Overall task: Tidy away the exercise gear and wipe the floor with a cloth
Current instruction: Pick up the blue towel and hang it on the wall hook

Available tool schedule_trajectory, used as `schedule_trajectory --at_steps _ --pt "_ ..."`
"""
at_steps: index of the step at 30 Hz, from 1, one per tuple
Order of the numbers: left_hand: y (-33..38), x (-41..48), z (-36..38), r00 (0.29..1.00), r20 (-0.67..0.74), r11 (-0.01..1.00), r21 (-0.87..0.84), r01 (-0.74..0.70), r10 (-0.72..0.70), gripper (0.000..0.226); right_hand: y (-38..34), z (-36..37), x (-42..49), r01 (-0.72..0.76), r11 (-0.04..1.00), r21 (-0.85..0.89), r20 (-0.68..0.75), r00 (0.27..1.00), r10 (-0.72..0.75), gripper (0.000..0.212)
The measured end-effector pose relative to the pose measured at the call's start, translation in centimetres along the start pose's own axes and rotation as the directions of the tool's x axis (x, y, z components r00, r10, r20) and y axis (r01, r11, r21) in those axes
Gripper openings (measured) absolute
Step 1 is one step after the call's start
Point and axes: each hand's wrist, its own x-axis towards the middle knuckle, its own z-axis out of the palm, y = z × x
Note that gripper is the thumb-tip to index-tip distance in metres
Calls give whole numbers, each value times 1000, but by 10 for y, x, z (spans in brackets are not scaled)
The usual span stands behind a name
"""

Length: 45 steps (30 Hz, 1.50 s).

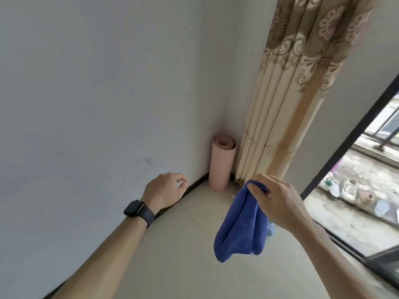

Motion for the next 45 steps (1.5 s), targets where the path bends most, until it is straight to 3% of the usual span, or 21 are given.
schedule_trajectory --at_steps 4,11,16,19,23,29,36,39,42,45 --pt "10 59 -9 982 -52 975 -141 174 -183 23 19 1 104 131 991 20 104 986 -132 9" --pt "19 143 -46 931 -177 934 -224 277 -318 24 5 10 257 332 939 91 190 920 -344 9" --pt "28 211 -81 934 -225 882 -444 157 -279 24 -31 14 360 422 892 162 183 875 -447 13" --pt "37 253 -113 937 -244 765 -643 36 -250 25 -51 6 413 457 846 274 144 850 -506 12" --pt "52 303 -152 921 -299 657 -751 -66 -250 27 -79 -8 472 504 775 381 114 806 -580 13" --pt "59 363 -181 922 -331 666 -736 -121 -199 24 -110 -22 541 562 644 518 75 721 -689 18" --pt "57 392 -208 811 -486 786 -616 -54 -326 12 -126 -17 618 651 537 536 78 595 -800 12" --pt "60 395 -228 845 -418 807 -590 27 -334 12 -131 -11 646 700 519 490 66 564 -823 11" --pt "64 389 -240 918 -227 831 -533 163 -326 12 -143 -9 662 628 460 627 23 576 -817 11" --pt "62 381 -246 903 -179 805 -541 242 -391 12 -154 -3 668 588 415 694 16 564 -825 11"
